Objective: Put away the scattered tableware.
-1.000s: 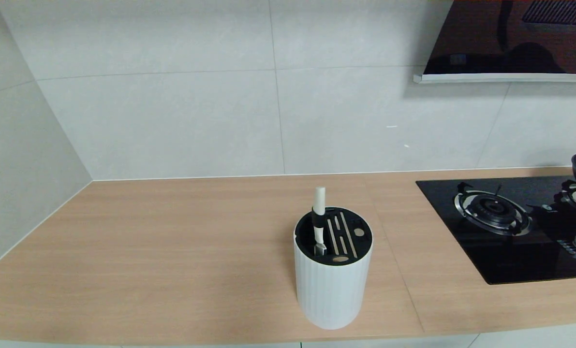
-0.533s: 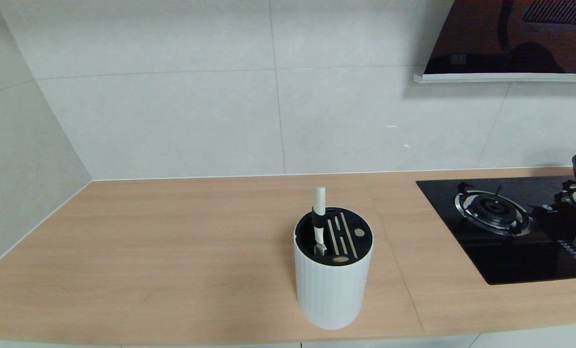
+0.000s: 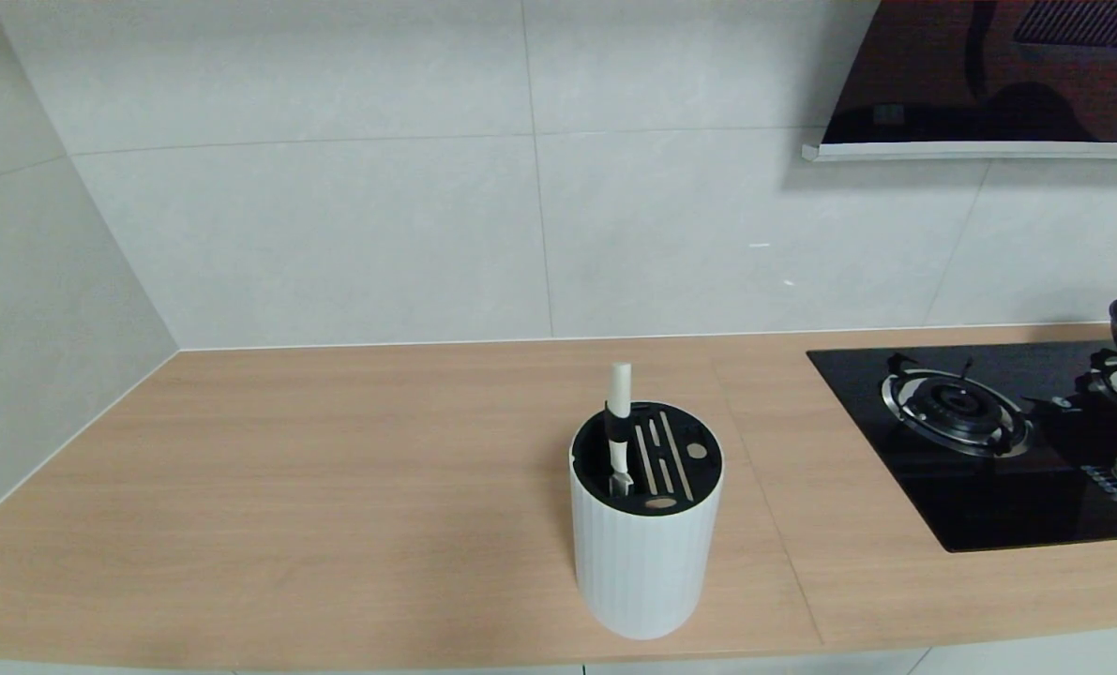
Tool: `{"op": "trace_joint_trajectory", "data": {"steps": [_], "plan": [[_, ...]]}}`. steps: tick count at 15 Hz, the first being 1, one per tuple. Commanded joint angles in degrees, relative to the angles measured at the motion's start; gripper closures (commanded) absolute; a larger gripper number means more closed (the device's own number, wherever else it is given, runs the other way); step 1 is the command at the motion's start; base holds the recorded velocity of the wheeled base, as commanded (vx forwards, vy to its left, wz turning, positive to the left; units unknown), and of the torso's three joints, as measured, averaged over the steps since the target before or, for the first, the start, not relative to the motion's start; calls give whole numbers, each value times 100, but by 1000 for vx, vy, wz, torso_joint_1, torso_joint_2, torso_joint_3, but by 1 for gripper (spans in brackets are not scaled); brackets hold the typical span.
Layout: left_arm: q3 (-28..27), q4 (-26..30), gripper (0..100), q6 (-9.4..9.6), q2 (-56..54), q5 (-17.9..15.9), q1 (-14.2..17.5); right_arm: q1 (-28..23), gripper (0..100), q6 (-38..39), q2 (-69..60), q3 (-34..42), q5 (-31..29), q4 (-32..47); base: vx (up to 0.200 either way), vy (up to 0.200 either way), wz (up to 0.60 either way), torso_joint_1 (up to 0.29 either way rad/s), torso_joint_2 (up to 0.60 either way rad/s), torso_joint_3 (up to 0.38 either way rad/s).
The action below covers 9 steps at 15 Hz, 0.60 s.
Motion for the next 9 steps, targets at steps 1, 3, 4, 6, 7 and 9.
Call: {"op": "trace_joint_trajectory", "data": {"steps": [1,3,4,6,7,9], "plan": [[0,4,0,-91,107,-14,-34,4,0,-11,7,0,-1,13,0,0,0,0,0,0],[0,-22,0,-645,-16,12,-8,4,0,-11,7,0,-1,13,0,0,0,0,0,0],[0,-22,0,-645,-16,21,-8,4,0,-11,7,0,-1,13,0,0,0,0,0,0],[0,-22,0,-627,-16,21,1,4,0,-11,7,0,8,13,0,0,0,0,0,0],[0,-22,0,-627,-16,21,-8,4,0,-19,7,0,8,13,0,0,0,0,0,0],[0,-22,0,-627,-16,21,1,4,0,-19,7,0,26,13,0,0,0,0,0,0]]}}
